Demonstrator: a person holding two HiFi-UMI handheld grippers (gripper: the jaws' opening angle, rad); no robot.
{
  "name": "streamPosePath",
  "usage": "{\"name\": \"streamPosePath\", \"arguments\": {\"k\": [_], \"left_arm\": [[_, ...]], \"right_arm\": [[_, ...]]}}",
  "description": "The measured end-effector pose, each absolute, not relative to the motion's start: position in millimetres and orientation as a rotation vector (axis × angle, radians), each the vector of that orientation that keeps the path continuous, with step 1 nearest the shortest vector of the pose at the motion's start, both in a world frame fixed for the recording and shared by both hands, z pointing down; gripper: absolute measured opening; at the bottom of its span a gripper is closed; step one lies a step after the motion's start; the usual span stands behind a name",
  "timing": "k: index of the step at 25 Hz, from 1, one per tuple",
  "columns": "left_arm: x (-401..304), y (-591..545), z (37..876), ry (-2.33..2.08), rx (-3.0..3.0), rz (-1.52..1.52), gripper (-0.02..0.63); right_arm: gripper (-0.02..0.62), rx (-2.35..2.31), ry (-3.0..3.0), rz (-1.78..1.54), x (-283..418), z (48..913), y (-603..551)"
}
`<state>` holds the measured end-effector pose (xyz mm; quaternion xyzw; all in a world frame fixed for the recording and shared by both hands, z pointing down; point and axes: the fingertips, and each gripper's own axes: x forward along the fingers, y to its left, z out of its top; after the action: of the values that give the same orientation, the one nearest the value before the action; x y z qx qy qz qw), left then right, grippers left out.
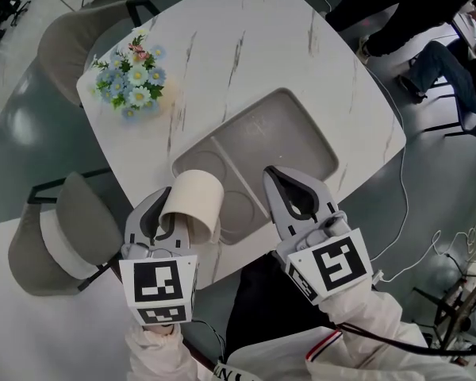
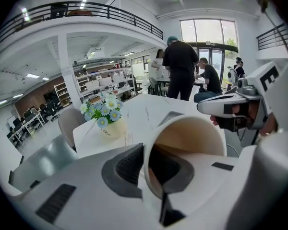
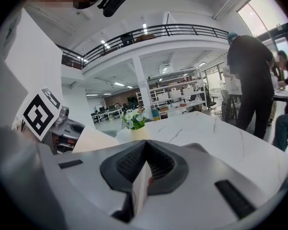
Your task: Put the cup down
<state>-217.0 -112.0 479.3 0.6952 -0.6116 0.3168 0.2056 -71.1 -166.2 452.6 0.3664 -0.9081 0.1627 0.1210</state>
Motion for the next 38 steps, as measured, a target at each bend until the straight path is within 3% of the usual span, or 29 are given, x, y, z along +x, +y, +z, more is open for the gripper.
{"name": "streamPosePath", "arguments": {"k": [38], "left_arm": [[-221.0, -160.5, 552.4, -1.243, 1.908, 1.309, 0.043]], "right_arm": [[0.003, 1.121, -2.592, 0.598, -87.3, 497.8, -199.2]]}}
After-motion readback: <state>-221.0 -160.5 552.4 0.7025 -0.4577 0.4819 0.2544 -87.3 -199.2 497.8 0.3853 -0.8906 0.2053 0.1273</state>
